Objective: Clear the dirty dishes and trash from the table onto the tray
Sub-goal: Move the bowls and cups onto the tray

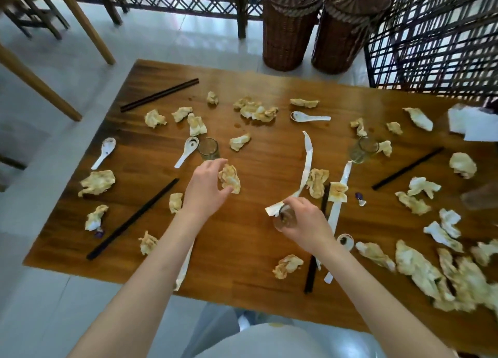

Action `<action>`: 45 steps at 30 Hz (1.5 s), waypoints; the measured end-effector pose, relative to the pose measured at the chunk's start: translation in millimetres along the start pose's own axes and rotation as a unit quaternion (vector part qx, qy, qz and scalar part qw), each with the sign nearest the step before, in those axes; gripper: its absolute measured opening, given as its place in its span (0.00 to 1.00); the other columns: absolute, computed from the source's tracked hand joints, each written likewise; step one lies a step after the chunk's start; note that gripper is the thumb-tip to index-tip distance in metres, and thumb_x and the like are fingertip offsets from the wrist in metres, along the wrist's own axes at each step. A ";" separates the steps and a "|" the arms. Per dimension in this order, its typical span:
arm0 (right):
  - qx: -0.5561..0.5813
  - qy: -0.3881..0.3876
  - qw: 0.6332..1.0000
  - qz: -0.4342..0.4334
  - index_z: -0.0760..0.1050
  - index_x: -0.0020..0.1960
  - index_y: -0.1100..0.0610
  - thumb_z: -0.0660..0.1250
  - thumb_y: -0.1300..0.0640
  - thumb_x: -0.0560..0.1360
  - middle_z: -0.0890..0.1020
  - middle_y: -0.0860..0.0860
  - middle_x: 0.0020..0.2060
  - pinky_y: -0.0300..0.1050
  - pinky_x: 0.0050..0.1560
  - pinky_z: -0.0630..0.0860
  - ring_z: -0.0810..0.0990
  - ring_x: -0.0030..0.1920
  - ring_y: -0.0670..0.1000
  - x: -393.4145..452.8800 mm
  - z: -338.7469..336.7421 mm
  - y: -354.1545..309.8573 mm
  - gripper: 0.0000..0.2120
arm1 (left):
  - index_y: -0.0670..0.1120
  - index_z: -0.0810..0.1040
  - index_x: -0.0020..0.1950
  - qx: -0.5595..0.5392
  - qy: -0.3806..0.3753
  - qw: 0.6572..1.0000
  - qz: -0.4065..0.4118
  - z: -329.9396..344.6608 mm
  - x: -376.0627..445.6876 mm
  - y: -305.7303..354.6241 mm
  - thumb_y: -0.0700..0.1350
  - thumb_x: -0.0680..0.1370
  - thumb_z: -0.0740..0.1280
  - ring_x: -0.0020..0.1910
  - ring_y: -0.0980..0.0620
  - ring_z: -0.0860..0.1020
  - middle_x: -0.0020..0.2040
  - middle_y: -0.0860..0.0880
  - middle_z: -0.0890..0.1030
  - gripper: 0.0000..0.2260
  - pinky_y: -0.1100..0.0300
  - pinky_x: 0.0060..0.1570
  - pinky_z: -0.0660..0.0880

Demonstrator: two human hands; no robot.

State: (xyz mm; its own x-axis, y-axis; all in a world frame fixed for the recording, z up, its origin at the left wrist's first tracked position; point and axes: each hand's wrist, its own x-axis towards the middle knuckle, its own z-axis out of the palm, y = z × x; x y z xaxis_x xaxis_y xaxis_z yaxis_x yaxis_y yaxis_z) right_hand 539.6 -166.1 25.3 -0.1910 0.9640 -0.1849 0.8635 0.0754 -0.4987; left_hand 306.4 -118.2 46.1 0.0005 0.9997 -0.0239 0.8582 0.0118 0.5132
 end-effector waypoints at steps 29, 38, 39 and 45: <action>0.066 0.136 0.981 0.124 0.73 0.63 0.54 0.76 0.54 0.66 0.78 0.48 0.56 0.35 0.55 0.70 0.76 0.56 0.47 11.2 -31.4 -26.2 0.27 | 0.43 0.61 0.70 0.069 -0.061 0.992 -0.083 25.7 104.9 -54.2 0.44 0.74 0.70 0.60 0.38 0.72 0.62 0.37 0.69 0.28 0.48 0.55 0.73; 0.064 0.178 0.969 0.158 0.72 0.63 0.53 0.75 0.54 0.66 0.77 0.47 0.54 0.33 0.51 0.69 0.75 0.55 0.46 -5.4 -44.8 -0.3 0.27 | 0.42 0.63 0.68 0.008 0.001 0.998 -0.058 33.7 90.6 -11.5 0.47 0.73 0.71 0.57 0.40 0.73 0.60 0.38 0.71 0.28 0.49 0.53 0.73; 0.065 0.183 0.967 0.162 0.72 0.63 0.53 0.75 0.54 0.66 0.77 0.47 0.54 0.33 0.52 0.70 0.75 0.55 0.46 -7.7 -47.8 4.7 0.27 | 0.42 0.64 0.67 0.001 0.004 0.999 -0.043 35.8 89.3 -0.6 0.48 0.73 0.71 0.56 0.40 0.74 0.59 0.39 0.71 0.27 0.50 0.52 0.73; 0.074 0.209 0.962 0.162 0.73 0.62 0.52 0.74 0.56 0.66 0.76 0.47 0.51 0.34 0.50 0.71 0.75 0.52 0.46 -27.0 -70.1 50.1 0.26 | 0.42 0.67 0.66 -0.028 -0.009 0.999 0.026 64.9 74.5 81.6 0.48 0.71 0.74 0.58 0.45 0.73 0.59 0.42 0.75 0.28 0.55 0.54 0.72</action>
State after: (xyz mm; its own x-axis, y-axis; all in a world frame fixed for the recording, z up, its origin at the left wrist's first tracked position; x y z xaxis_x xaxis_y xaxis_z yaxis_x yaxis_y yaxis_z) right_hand 620.7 -170.5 64.6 0.3075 0.9515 -0.0096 0.7648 -0.2532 -0.5924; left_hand 409.8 -44.1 30.5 0.0539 0.9985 -0.0120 0.8267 -0.0379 0.5614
